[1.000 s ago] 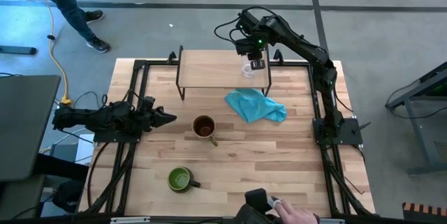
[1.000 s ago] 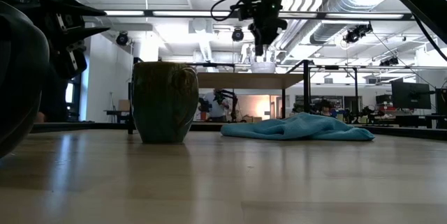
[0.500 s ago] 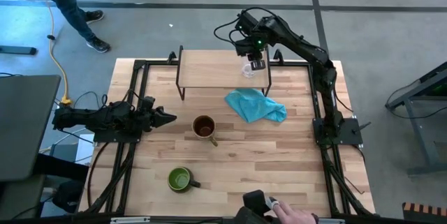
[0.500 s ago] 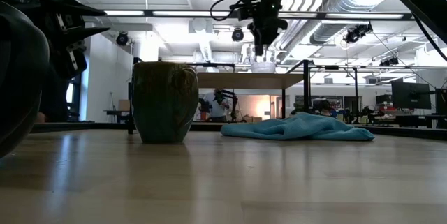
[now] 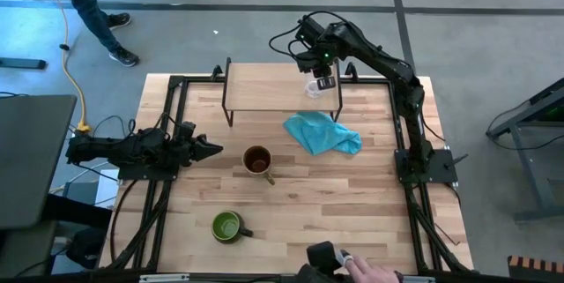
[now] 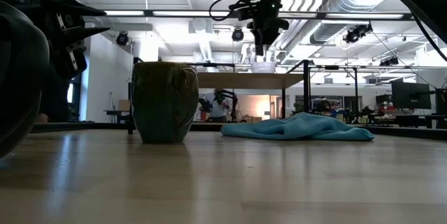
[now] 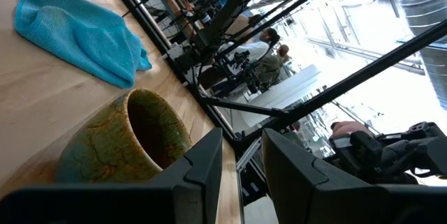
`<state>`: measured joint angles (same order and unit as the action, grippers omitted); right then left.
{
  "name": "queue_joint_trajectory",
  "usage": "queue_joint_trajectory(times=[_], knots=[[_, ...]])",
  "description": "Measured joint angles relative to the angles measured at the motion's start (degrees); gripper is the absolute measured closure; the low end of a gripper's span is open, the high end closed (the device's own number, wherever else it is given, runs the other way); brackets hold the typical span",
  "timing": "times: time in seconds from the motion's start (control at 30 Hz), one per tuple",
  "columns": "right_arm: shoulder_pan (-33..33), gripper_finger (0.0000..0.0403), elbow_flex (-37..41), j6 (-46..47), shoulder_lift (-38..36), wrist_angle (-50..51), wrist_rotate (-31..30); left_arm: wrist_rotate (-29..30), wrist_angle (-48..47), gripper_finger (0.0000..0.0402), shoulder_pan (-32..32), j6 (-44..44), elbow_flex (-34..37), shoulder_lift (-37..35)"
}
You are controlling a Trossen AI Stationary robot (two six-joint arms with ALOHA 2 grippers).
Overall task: Stack small to large cups/mugs on shelf
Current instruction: Put the transparent mug on the shelf
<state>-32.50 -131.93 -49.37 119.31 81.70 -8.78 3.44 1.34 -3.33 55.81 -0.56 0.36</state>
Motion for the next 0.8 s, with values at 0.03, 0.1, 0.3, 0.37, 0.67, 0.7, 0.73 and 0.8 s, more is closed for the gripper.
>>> queue_joint_trajectory(times=[0.03, 0.1, 0.3, 0.37, 0.67, 0.7, 0.73, 0.8], knots=[[0.03, 0.0275, 0.0, 0.0, 0.0, 0.17, 0.0, 0.0, 0.0, 0.0311, 0.0, 0.0, 0.0, -0.02], [0.18, 0.0275, 0.0, 0.01, 0.0, 0.52, 0.02, 0.0, 0.0, 0.0311, 0.0, 0.0, 0.0, -0.02], [0.94, 0.0275, 0.0, -0.49, 0.0, 0.77, 0.04, 0.0, 0.0, 0.0311, 0.0, 0.0, 0.0, -0.02], [1.01, 0.0275, 0.01, -0.45, 0.0, 0.77, 0.14, 0.0, 0.0, 0.0311, 0.0, 0.02, 0.0, 0.0], [1.21, 0.0275, 0.0, -0.65, 0.0, 0.77, 0.22, 0.0, 0.0, 0.0311, 0.02, 0.07, 0.0, -0.01], [1.36, 0.0275, 0.0, -0.72, 0.0, 0.77, 0.2, 0.0, 0.0, 0.0311, 0.02, 0.07, 0.0, -0.01], [1.42, 0.0275, 0.01, -1.01, 0.0, 0.77, 0.2, 0.0, 0.0, 0.0311, 0.02, 0.07, 0.0, -0.02], [1.71, 0.0275, -0.01, -1.66, 0.0, 0.77, 0.2, 0.0, 0.01, 0.0311, 0.02, 0.07, 0.0, -0.01]])
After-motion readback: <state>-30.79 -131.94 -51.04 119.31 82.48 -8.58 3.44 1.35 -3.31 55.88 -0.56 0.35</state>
